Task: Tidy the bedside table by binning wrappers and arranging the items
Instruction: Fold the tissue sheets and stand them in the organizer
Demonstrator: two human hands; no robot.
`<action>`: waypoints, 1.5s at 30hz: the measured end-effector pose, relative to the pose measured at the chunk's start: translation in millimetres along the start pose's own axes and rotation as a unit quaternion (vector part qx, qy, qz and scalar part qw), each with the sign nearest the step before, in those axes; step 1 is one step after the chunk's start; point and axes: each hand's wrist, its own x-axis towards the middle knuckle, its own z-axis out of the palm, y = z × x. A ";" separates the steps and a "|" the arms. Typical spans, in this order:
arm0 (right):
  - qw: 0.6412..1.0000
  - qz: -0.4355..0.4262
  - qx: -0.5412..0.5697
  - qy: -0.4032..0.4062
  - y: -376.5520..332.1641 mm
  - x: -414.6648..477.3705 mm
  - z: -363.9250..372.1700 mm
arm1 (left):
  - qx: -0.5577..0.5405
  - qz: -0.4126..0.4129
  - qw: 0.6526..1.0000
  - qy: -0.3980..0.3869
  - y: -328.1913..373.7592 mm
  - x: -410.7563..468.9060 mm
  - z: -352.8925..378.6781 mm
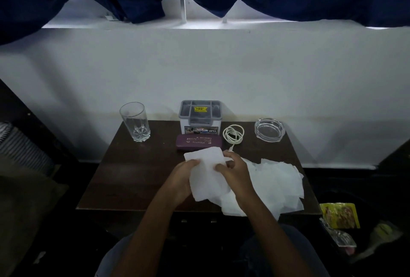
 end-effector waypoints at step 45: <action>0.978 -0.154 0.142 -0.007 -58.1 -10.8 -5.7 | -0.100 0.026 0.994 -0.042 19.5 2.3 -7.6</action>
